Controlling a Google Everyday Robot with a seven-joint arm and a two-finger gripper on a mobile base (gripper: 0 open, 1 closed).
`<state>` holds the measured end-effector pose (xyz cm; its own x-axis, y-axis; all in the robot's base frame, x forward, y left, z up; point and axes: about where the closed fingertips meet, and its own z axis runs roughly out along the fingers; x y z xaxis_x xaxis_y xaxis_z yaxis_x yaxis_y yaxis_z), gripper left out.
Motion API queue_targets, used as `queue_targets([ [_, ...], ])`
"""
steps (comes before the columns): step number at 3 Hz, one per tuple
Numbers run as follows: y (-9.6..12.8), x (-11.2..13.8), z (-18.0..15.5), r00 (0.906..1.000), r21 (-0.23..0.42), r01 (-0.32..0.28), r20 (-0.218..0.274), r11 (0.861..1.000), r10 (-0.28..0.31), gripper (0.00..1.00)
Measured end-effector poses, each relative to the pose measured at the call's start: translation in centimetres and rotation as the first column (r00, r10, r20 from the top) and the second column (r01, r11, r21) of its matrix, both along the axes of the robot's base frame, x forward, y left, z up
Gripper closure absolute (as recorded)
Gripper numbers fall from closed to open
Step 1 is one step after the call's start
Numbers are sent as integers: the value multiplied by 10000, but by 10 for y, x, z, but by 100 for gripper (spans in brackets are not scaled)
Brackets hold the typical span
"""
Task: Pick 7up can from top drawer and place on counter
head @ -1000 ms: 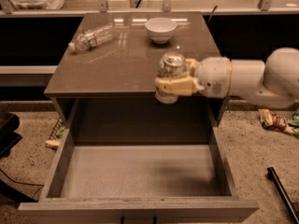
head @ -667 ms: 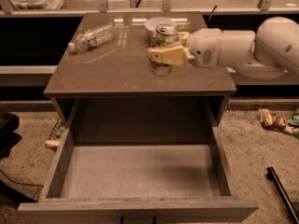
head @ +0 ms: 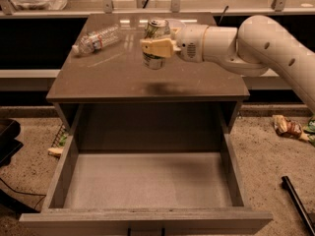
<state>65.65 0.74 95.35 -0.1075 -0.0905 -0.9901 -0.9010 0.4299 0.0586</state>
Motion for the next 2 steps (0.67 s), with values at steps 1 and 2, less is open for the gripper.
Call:
queue_targets([
  [1, 7, 22, -32, 9977, -649, 665, 149, 9957, -657, 100],
  [2, 6, 34, -72, 9936, -1341, 1112, 361, 9847, -1073, 100],
])
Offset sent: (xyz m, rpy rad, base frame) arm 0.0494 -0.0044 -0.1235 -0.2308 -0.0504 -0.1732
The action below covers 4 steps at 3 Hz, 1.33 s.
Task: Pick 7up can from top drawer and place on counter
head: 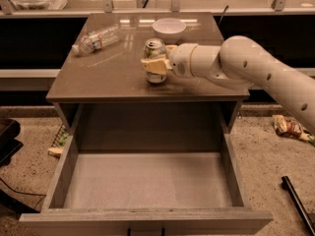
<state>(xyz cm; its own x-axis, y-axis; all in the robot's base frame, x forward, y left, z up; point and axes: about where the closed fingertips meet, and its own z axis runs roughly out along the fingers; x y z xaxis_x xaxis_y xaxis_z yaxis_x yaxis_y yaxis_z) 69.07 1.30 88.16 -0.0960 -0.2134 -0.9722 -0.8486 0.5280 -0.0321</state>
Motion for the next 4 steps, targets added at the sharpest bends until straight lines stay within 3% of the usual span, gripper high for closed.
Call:
queue_targets([
  [4, 12, -1, -1, 9999, 9, -145, -4, 9999, 145, 0],
])
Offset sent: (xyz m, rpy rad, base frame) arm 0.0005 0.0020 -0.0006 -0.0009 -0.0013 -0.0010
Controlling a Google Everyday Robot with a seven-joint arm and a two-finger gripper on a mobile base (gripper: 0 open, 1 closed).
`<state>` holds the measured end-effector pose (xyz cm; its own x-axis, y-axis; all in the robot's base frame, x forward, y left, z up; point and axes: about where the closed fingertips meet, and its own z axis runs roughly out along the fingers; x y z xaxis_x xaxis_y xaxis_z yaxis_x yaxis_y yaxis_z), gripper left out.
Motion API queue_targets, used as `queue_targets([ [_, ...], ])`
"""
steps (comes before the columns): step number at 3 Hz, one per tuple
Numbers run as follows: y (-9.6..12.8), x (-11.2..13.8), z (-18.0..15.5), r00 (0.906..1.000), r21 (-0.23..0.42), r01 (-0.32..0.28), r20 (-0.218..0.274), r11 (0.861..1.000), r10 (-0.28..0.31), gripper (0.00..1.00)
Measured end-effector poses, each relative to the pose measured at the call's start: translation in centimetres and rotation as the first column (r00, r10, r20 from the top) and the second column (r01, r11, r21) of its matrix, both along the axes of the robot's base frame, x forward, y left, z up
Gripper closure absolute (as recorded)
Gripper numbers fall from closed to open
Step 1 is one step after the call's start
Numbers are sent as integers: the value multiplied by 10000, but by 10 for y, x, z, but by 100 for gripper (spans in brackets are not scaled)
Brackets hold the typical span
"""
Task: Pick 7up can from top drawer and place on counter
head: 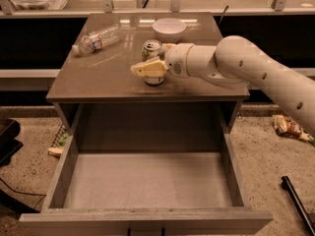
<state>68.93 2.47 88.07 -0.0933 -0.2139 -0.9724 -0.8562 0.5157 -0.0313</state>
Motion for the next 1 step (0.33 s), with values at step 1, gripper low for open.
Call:
queue_targets([
  [1, 1, 0, 0, 10000, 1, -11, -1, 10000, 11, 0],
])
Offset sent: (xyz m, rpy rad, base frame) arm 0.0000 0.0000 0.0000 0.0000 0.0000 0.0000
